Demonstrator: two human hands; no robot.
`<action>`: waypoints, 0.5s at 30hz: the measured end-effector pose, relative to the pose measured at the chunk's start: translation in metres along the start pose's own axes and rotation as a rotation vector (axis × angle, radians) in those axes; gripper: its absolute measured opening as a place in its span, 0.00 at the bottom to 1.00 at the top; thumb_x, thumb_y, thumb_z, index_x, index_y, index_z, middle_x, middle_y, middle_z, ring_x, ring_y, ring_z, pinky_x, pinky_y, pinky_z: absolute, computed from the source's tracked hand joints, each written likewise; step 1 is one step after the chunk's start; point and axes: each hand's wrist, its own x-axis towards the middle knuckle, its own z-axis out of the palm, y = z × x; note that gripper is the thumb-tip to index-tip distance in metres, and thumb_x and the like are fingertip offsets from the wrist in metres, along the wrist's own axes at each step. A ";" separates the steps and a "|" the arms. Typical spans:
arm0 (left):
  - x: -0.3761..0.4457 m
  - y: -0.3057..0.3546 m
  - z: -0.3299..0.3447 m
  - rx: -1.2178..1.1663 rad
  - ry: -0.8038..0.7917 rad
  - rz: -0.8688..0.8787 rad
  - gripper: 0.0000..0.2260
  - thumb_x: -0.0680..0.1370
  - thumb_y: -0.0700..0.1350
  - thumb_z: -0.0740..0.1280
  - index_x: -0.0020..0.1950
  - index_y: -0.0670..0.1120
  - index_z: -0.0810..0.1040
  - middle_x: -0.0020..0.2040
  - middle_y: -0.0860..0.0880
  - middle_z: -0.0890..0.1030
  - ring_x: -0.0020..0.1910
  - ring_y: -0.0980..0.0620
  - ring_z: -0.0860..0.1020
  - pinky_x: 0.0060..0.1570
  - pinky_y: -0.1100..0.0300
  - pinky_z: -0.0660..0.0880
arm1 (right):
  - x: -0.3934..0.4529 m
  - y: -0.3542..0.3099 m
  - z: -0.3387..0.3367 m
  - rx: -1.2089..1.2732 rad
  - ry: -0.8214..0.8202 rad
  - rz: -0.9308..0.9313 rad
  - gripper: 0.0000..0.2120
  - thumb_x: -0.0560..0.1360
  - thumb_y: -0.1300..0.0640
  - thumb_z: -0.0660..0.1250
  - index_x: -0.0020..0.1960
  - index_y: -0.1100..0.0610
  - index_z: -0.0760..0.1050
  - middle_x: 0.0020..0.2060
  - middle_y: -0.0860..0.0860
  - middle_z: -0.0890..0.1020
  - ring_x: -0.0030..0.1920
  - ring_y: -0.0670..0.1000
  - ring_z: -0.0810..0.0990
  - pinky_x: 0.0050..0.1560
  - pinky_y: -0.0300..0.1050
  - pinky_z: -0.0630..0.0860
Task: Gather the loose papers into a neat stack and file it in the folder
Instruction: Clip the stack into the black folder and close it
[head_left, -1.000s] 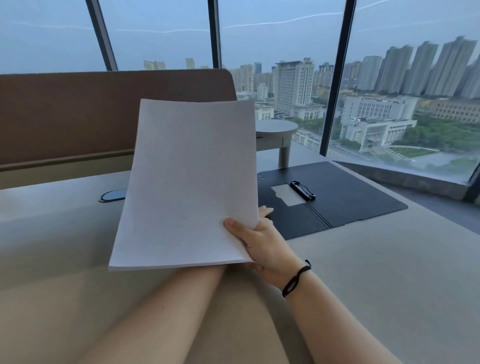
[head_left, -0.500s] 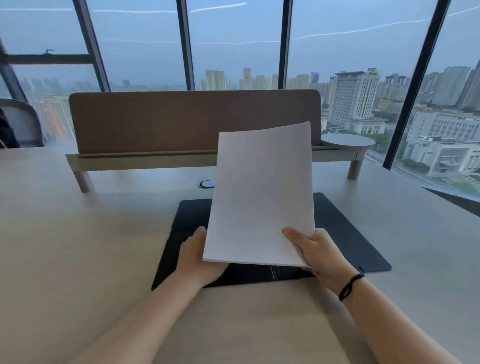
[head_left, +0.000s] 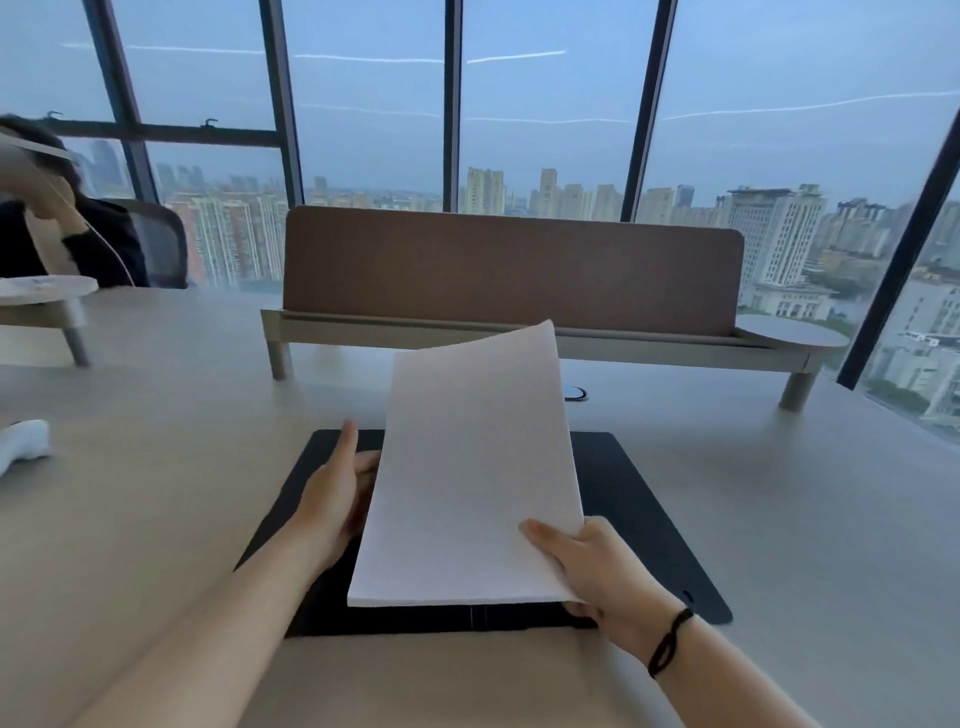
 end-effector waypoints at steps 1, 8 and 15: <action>0.002 0.005 0.000 -0.123 -0.092 -0.056 0.41 0.74 0.76 0.49 0.57 0.44 0.85 0.56 0.39 0.84 0.55 0.36 0.79 0.48 0.50 0.72 | 0.000 -0.001 0.000 -0.003 0.004 0.009 0.18 0.77 0.47 0.71 0.52 0.64 0.83 0.38 0.57 0.75 0.38 0.57 0.68 0.29 0.43 0.59; 0.008 0.017 0.019 -0.140 -0.295 -0.120 0.18 0.79 0.54 0.66 0.61 0.43 0.84 0.60 0.40 0.84 0.58 0.38 0.83 0.64 0.42 0.74 | 0.000 -0.006 -0.007 0.090 -0.038 0.067 0.13 0.79 0.52 0.70 0.51 0.63 0.83 0.30 0.52 0.78 0.22 0.48 0.70 0.21 0.37 0.60; 0.021 0.003 0.015 -0.142 -0.273 -0.150 0.19 0.73 0.46 0.70 0.61 0.38 0.81 0.57 0.38 0.85 0.52 0.39 0.85 0.56 0.44 0.78 | 0.011 -0.011 -0.029 -0.081 -0.228 0.054 0.14 0.77 0.50 0.72 0.45 0.62 0.83 0.28 0.54 0.77 0.20 0.52 0.68 0.18 0.38 0.64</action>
